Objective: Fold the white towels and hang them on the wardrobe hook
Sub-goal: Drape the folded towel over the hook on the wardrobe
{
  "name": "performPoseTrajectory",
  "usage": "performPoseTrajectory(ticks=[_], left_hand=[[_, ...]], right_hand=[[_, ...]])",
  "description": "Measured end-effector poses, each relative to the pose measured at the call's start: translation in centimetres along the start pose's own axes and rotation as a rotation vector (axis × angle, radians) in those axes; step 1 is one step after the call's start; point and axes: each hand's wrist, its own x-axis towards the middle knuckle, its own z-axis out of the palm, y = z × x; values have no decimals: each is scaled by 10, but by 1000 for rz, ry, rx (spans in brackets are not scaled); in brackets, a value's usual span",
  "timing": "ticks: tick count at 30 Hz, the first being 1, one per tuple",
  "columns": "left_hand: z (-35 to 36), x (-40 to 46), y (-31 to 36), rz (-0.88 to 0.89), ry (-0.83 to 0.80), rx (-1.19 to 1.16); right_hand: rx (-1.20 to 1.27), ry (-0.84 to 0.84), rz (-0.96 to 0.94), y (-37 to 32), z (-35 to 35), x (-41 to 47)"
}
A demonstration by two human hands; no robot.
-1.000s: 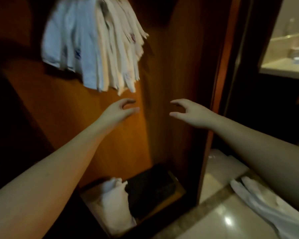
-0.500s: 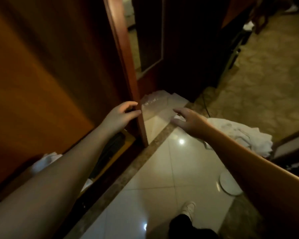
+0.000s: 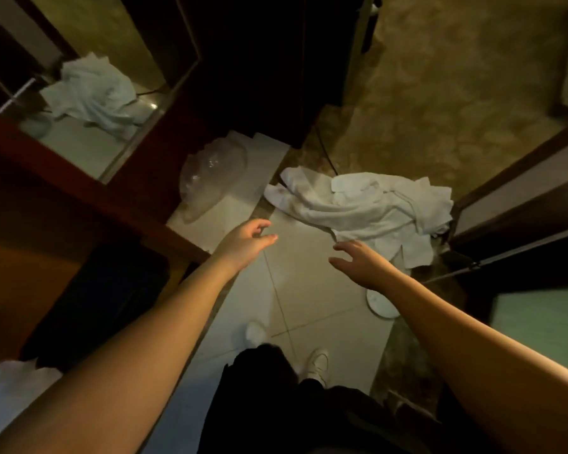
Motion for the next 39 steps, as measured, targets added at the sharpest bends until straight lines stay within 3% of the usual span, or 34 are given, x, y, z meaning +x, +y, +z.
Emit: performPoseTrajectory(ticks=[15, 21, 31, 39], left_hand=[[56, 320, 97, -60, -361, 214], [106, 440, 122, -71, -425, 347], [316, 635, 118, 53, -537, 536], [494, 751, 102, 172, -611, 532]], right_hand=[[289, 12, 509, 134, -96, 201], [436, -16, 619, 197, -117, 279], [553, 117, 704, 406, -94, 445], [451, 369, 712, 546, -70, 562]])
